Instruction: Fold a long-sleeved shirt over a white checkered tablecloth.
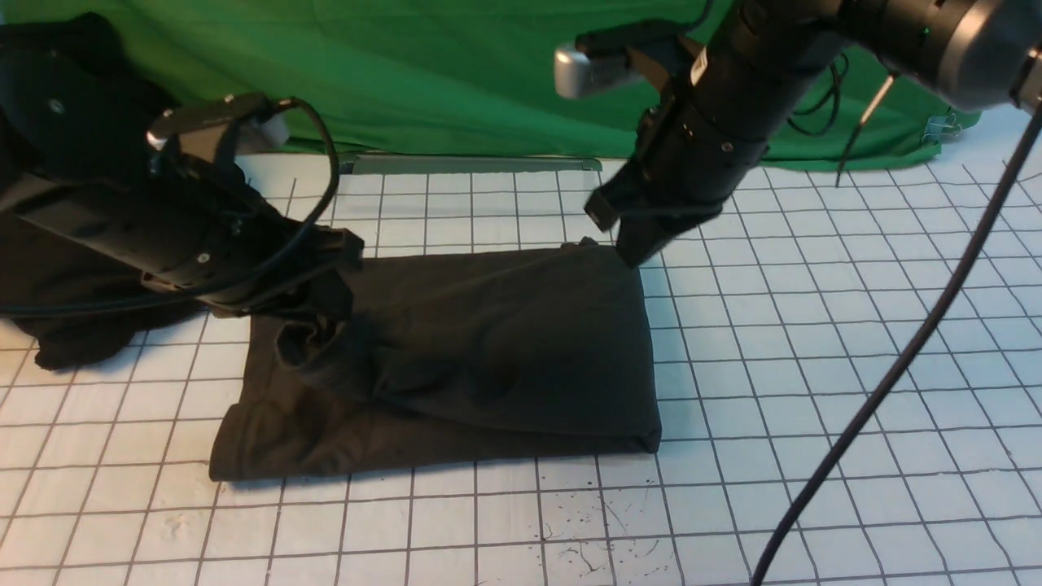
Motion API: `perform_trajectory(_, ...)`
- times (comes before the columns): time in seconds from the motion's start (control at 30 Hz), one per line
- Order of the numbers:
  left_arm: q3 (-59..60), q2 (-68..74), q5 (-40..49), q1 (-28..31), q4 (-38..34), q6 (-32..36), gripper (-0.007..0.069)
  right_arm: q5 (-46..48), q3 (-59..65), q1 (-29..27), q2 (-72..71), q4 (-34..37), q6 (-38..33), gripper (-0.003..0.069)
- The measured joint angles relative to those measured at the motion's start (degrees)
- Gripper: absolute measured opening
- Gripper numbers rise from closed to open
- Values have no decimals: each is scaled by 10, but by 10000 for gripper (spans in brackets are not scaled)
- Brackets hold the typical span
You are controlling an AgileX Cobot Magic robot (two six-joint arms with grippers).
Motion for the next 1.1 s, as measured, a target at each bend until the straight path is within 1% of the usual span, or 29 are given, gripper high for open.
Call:
perform_trajectory(0.03, 0, 8, -6, -2, 3, -8, 314, 0, 13, 0, -7, -2, -3, 7)
perform_trajectory(0.07, 0, 25, -18, -3, 11, -24, 384, -1, 30, -1, -17, -4, -6, 7)
perform_trajectory(0.1, 0, 27, -18, -3, 11, -24, 391, -1, 34, -1, -19, -5, -7, 7)
perform_trajectory(0.13, 0, 46, -32, -3, 15, -35, 442, -2, 43, -1, -26, -6, -10, 7)
perform_trajectory(0.17, 0, 59, -39, -3, 17, -36, 463, -4, 46, -1, -30, -6, -12, 7)
perform_trajectory(0.27, 0, 81, -41, -3, 21, -36, 462, -6, 47, -1, -32, -6, -13, 7)
perform_trajectory(0.33, 0, 95, -34, -3, 29, -37, 380, -7, 47, -1, -32, -6, -13, 7)
perform_trajectory(0.37, 0, 97, -28, -3, 36, -37, 319, -7, 47, -1, -32, -6, -13, 7)
perform_trajectory(0.4, 0, 97, -24, -3, 43, -37, 277, -8, 47, -1, -32, -6, -14, 7)
perform_trajectory(0.43, 0, 97, -16, -3, 54, -37, 180, -9, 47, -1, -32, -6, -15, 7)
perform_trajectory(0.5, 0, 94, -7, -3, 78, -38, 62, -9, 47, -1, -32, -6, -18, 7)
perform_trajectory(0.53, 0, 85, 6, -3, 99, -45, 20, -9, 48, -1, -32, -6, -20, 7)
perform_trajectory(0.67, 0, 50, 28, -3, 124, -49, 13, -9, 48, -1, -32, -6, -23, 7)
perform_trajectory(0.83, 0, 23, 65, -3, 181, -49, 13, -14, 48, -1, -32, -6, -27, 7)
perform_trajectory(1.1, 0, 41, 83, -3, 194, -49, 20, -20, 48, -1, -32, -6, -28, 7)
